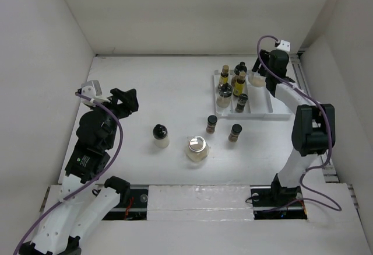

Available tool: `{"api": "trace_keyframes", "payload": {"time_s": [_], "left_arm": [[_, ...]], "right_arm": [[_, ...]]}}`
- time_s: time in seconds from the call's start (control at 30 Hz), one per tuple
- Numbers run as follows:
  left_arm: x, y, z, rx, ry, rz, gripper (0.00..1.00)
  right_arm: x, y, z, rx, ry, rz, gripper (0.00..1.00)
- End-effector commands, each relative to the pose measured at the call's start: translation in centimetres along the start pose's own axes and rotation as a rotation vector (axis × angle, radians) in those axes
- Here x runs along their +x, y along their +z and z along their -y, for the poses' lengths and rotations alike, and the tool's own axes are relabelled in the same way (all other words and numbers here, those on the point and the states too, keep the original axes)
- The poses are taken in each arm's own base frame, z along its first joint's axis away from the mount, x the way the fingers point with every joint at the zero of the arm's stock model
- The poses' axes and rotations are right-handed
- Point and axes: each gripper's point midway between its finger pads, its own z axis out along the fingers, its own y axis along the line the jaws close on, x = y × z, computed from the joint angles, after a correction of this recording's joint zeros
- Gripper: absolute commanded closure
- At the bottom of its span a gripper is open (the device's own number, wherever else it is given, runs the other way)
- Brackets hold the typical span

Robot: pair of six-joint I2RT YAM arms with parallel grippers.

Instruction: Organize the condiment bottles

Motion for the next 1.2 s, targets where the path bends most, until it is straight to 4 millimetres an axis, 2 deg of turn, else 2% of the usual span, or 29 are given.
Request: {"api": "trace_keyframes", "payload": {"time_s": [0.0, 0.03, 0.07, 0.27, 0.37, 0.43, 0.47, 0.5, 0.53, 0.63, 0.7, 0.77, 0.83, 0.9, 0.93, 0.97, 1.0, 1.03, 1.07, 1.1, 1.13, 1.17], "left_arm": [[-1.0, 0.2, 0.2, 0.003, -0.010, 0.044, 0.32], [-1.0, 0.2, 0.2, 0.003, -0.010, 0.044, 0.32], [-1.0, 0.2, 0.2, 0.003, -0.010, 0.044, 0.32], [-0.8, 0.5, 0.0, -0.010, 0.003, 0.039, 0.32], [-0.8, 0.5, 0.0, -0.010, 0.003, 0.039, 0.32], [-0.4, 0.5, -0.2, -0.014, 0.015, 0.031, 0.32], [-0.4, 0.5, -0.2, -0.014, 0.015, 0.031, 0.32], [-0.4, 0.5, -0.2, -0.014, 0.015, 0.031, 0.32], [-0.7, 0.6, -0.1, -0.010, 0.011, 0.040, 0.32], [-0.2, 0.7, -0.2, -0.017, 0.018, 0.025, 0.32], [-0.2, 0.8, -0.2, -0.017, 0.018, 0.025, 0.32], [-0.2, 0.8, -0.2, -0.017, 0.018, 0.025, 0.32], [-0.2, 0.8, -0.2, -0.017, 0.018, 0.025, 0.32], [-0.4, 0.5, -0.1, -0.005, 0.014, 0.030, 0.32], [-0.7, 0.3, 0.0, -0.001, 0.011, 0.037, 0.32], [-0.7, 0.3, 0.0, -0.001, 0.011, 0.037, 0.32], [-0.7, 0.3, 0.0, -0.001, 0.011, 0.037, 0.32], [-0.6, 0.3, 0.2, 0.011, 0.011, 0.032, 0.32], [-0.6, 0.3, 0.2, 0.012, 0.011, 0.031, 0.32], [-0.6, 0.3, 0.2, 0.012, 0.011, 0.031, 0.31], [-0.6, 0.3, 0.2, 0.012, 0.011, 0.031, 0.31], [-0.6, 0.3, 0.2, 0.012, 0.011, 0.031, 0.31]], "right_arm": [[-5.4, 0.8, 0.0, -0.003, 0.082, 0.176, 0.65], [-5.4, 1.2, 0.0, -0.005, 0.084, 0.186, 0.65], [-4.5, 2.0, 0.6, 0.009, 0.092, 0.171, 0.65], [-2.5, 5.4, 0.7, 0.006, 0.094, 0.131, 0.64], [-2.6, 6.1, 0.3, -0.001, 0.092, 0.118, 0.59], [-2.0, 6.4, 0.4, 0.002, 0.089, 0.106, 0.46], [-2.0, 6.4, 0.4, 0.002, 0.089, 0.106, 0.36], [-2.0, 6.1, -0.3, -0.015, 0.087, 0.102, 0.36], [-1.8, 6.1, -0.2, -0.013, 0.085, 0.093, 0.28], [-3.5, 4.6, -0.4, -0.021, 0.090, 0.122, 0.19], [-4.7, 3.7, -0.5, -0.028, 0.095, 0.145, 0.18], [-7.5, 1.7, -0.8, -0.043, 0.105, 0.197, 0.15], [-9.2, 0.2, -1.1, -0.060, 0.101, 0.230, 0.15], [-11.2, -3.0, -1.6, -0.083, 0.108, 0.276, 0.15], [-11.5, -4.4, -2.6, -0.113, 0.106, 0.284, 0.18], [-11.9, -7.0, -3.1, -0.143, 0.107, 0.301, 0.24], [-11.7, -8.4, -3.9, -0.177, 0.103, 0.302, 0.51], [-11.0, -9.9, -5.2, -0.229, 0.095, 0.292, 0.70], [-9.6, -11.8, -8.2, -0.313, 0.081, 0.270, 0.84], [-7.7, -14.2, -9.2, -0.364, 0.069, 0.241, 0.98], [-6.1, -15.7, -10.6, -0.406, 0.057, 0.214, 1.00], [-3.7, -18.3, -14.0, -0.511, 0.033, 0.170, 1.00]]}}
